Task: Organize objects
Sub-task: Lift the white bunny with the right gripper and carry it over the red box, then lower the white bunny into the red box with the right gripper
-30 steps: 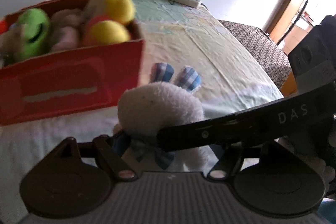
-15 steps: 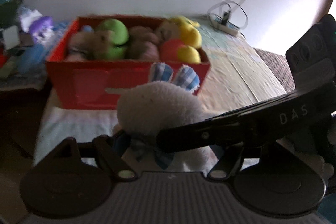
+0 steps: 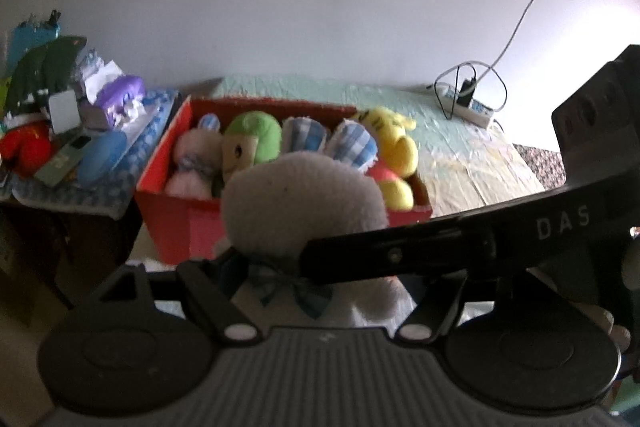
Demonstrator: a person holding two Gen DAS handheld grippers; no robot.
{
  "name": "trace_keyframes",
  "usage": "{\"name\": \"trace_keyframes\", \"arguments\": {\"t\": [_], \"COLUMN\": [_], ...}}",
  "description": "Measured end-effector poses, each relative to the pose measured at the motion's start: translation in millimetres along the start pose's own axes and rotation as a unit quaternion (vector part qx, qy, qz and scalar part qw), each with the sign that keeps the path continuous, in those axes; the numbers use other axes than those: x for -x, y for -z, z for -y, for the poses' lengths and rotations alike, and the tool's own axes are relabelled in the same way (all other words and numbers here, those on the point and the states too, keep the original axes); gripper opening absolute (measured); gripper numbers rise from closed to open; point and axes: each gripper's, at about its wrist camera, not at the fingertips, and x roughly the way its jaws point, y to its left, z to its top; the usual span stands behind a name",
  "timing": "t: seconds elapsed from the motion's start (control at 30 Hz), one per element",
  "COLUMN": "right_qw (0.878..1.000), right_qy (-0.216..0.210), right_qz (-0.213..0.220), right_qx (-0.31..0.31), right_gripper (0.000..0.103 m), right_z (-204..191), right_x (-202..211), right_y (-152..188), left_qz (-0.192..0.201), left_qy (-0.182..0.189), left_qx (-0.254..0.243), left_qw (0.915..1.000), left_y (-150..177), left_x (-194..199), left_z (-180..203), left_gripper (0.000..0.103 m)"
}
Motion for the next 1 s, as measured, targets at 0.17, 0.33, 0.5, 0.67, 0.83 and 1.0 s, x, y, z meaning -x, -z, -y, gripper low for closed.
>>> {"name": "trace_keyframes", "arguments": {"t": [0.17, 0.33, 0.5, 0.67, 0.83, 1.0], "right_qw": [0.999, 0.994, 0.987, 0.983, 0.98, 0.98], "right_qy": [0.035, 0.081, 0.125, 0.152, 0.173, 0.182], "right_qz": [0.04, 0.078, 0.097, 0.098, 0.089, 0.07], "right_qx": [-0.007, -0.016, -0.031, -0.044, -0.041, -0.042], "right_gripper": [0.054, 0.054, 0.052, 0.051, 0.05, 0.05], "right_z": [9.7, 24.6, 37.2, 46.1, 49.4, 51.4], "right_x": [12.9, 18.7, 6.0, -18.1, -43.2, -70.5], "right_y": [-15.5, -27.0, -36.3, -37.5, -37.6, -42.9], "left_qz": [0.019, 0.025, 0.027, 0.02, 0.001, -0.017], "left_qy": [0.011, 0.049, 0.086, 0.114, 0.119, 0.12], "left_qx": [-0.003, -0.004, -0.008, -0.01, -0.009, -0.002], "left_qw": [0.9998, 0.9985, 0.9959, 0.9933, 0.9928, 0.9926], "left_y": [-24.5, -49.4, -66.8, -73.4, -68.9, -64.2], "left_x": [-15.8, -43.3, -73.8, -103.6, -123.1, -137.3], "left_z": [6.0, 12.3, 10.7, -5.1, -27.6, -51.9], "left_gripper": [0.074, 0.074, 0.074, 0.074, 0.074, 0.075]}}
